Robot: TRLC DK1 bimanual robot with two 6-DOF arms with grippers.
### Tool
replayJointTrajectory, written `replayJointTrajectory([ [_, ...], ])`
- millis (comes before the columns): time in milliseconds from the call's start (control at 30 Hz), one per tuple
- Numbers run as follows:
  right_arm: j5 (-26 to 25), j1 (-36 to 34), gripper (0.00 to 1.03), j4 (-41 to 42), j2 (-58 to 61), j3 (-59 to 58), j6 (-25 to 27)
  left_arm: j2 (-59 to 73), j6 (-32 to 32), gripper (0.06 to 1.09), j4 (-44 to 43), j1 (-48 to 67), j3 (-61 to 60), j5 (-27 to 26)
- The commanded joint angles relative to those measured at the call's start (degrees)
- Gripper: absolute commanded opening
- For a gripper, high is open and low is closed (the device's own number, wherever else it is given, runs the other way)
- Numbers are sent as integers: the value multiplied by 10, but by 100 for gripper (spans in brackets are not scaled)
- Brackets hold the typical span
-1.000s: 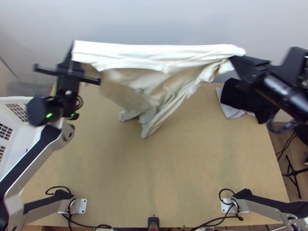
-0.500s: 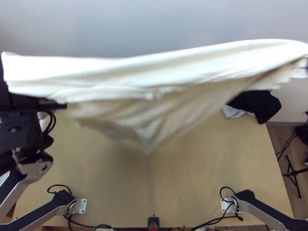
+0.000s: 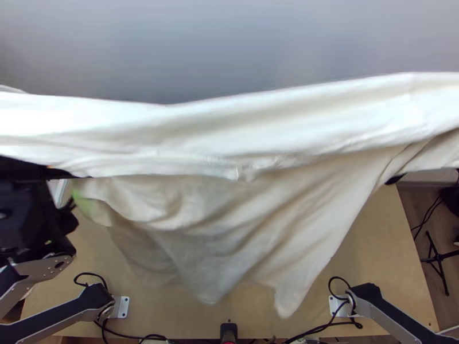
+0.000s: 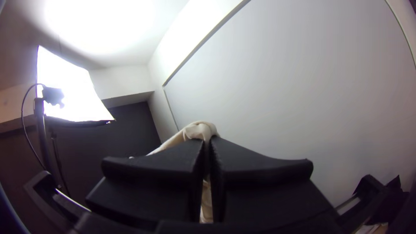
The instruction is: Fold the t-shirt
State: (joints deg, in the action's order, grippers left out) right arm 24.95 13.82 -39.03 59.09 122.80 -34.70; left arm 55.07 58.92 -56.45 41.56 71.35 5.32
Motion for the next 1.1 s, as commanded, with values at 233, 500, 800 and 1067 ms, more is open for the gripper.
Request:
replayJointTrajectory([
  [233, 9, 27, 3, 58, -83, -393, 60, 0, -211, 9, 25, -54, -268, 92],
  [500, -13, 17, 3, 223, -75, -648, 96, 174, -334, 10, 10, -211, -248, 77],
  [800, -35, 12, 3, 345, 103, -629, 144, 436, -330, 9, -18, -282, -52, 59],
  [1067, -59, -1, 3, 359, 254, -517, 177, 631, -262, 10, -17, -276, 131, 58],
])
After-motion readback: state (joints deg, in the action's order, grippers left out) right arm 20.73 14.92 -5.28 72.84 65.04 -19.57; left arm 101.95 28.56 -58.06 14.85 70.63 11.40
